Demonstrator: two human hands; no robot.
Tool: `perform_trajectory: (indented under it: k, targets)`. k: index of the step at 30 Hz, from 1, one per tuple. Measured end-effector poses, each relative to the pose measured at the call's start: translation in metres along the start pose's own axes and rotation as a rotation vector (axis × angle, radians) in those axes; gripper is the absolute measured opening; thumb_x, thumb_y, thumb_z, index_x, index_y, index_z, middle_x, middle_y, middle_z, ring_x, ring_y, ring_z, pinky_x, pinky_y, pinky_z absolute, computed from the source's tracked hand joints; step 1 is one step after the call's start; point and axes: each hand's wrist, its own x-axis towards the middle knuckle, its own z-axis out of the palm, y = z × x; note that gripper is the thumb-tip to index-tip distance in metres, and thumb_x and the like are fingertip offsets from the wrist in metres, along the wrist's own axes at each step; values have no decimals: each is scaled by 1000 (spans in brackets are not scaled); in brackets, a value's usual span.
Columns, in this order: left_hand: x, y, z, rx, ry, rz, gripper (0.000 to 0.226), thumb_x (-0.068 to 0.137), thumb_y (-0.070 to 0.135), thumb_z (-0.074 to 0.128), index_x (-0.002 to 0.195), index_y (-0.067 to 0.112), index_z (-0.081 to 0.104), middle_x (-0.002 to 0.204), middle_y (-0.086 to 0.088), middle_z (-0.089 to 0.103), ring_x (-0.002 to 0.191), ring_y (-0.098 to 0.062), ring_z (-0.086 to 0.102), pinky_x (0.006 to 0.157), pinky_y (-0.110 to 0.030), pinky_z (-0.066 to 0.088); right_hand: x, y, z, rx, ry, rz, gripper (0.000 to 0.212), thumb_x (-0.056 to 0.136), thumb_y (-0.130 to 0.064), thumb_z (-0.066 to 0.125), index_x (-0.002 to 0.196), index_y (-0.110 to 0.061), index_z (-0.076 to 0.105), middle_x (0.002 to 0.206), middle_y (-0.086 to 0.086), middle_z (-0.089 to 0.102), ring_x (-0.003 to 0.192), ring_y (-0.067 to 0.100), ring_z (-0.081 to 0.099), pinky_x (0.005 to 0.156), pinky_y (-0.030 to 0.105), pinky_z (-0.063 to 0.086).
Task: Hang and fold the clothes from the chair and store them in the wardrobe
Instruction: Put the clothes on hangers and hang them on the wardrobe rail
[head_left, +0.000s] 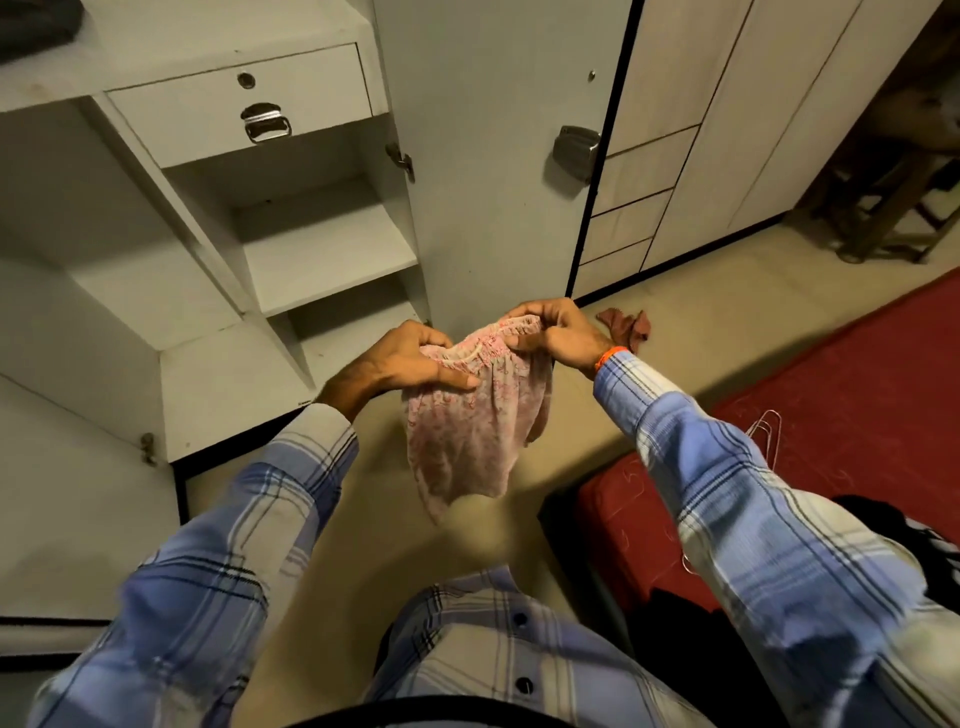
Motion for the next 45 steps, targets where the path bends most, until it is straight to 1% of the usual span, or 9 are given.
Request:
perform_trajectory:
  k: [8,11,17,19,26,31,36,40,45]
  targets:
    - [42,11,34,123,-195,50,62,72,48,80,121,15,63,110,-5,67,94,-21,64,86,-36,54,-13,13,-4,-138,51,83,25,86,9,63,107,-2,67,85,-2,70,70,-6,63,76,20,53]
    - [57,17,56,33,-184,53,41,78,42,77,106,14,64,101,-5,68,92,-22,65,90,-39,54,-20,29,-3,-158,166,102,29,87,6,63,115,1,63,98,6,66,74,-10,61,80,15,50]
    - [81,30,114,-75,-152,-50,39,82,27,72,114,5,67,104,-13,71,94,-31,67,90,-45,55,-50,71,-21,-100,433,218,51,84,-11,74,130,-6,53,121,5,63,108,11,57,83,14,46]
    - [88,38,136,-166,-128,-106,41,82,24,73,116,2,65,102,-12,70,92,-29,67,87,-42,56,-64,89,-36,-22,499,259,49,83,-5,73,128,-4,52,118,9,63,101,12,57,87,23,49]
    - [100,86,220,-484,-116,-248,10,80,4,76,85,3,67,73,-8,71,67,-22,69,64,-34,59,-125,165,-88,241,688,416,29,84,19,55,113,13,58,98,17,61,55,-7,55,67,9,48]
    - [116,121,280,-435,-136,-243,17,81,-4,72,81,11,64,77,-1,68,62,-11,66,56,-22,57,-170,213,-114,144,761,508,26,80,5,66,103,-8,67,97,11,74,81,18,69,84,35,57]
    - [139,142,342,-342,-250,-249,23,81,-6,71,98,9,64,86,-1,67,75,-14,64,73,-31,55,-203,246,-134,230,941,671,24,82,2,63,98,-15,66,89,3,73,74,8,64,76,14,53]
    - [165,149,391,-280,-344,-251,27,81,-7,69,102,9,62,84,-1,67,73,-15,64,73,-30,56,-222,284,-141,243,1039,831,23,80,-3,60,91,-23,67,72,-15,66,77,8,66,92,27,53]
    - [203,135,449,-225,-432,-289,26,79,-6,71,99,9,65,92,-6,70,85,-24,67,85,-38,55,-234,334,-138,251,1103,1010,18,82,-10,62,91,-25,66,81,-9,70,87,15,68,91,29,51]
